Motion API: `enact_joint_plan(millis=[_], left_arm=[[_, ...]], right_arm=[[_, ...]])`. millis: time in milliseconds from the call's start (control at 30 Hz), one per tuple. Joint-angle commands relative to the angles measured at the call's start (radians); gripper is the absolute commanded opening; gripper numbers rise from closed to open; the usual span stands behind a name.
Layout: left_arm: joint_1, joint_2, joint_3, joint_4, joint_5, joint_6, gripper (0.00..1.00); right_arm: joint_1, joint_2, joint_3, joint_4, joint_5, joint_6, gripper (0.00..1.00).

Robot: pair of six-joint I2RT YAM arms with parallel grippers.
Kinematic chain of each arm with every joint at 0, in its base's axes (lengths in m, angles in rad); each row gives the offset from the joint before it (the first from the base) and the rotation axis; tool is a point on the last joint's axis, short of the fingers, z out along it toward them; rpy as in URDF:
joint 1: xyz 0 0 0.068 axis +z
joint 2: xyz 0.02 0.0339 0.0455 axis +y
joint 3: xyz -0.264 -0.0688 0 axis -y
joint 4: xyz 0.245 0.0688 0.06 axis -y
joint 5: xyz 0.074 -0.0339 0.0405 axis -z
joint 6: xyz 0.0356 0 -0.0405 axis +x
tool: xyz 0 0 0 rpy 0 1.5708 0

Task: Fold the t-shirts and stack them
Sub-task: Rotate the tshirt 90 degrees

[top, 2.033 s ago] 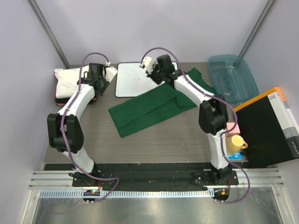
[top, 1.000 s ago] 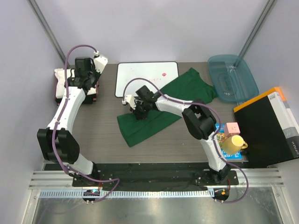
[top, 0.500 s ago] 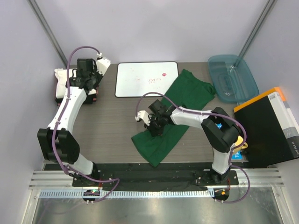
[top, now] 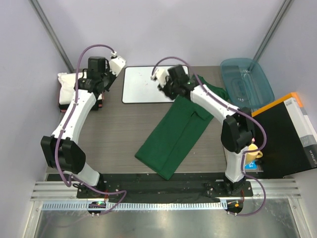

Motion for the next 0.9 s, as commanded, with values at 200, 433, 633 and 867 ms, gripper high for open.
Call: enact_joint_plan(millis=[200,433,633,867], left_arm=[[-0.023,0.071,0.098,0.003,-0.021,0.018,0.00],[-0.023,0.103,0.110,0.004,-0.041,0.027,0.00],[-0.023,0.129,0.127,0.006,-0.049,0.024,0.00],[-0.023,0.161,0.161,0.003,-0.055,0.033,0.00]], right_arm=[[-0.179,0.397,0.407,0.089,0.377,-0.014,0.01],[-0.201,0.505,0.524,0.095,0.410,-0.051,0.01],[-0.201,0.537,0.512,0.099,0.422,-0.060,0.01],[-0.201,0.598,0.526,0.101,0.459,-0.077,0.01]])
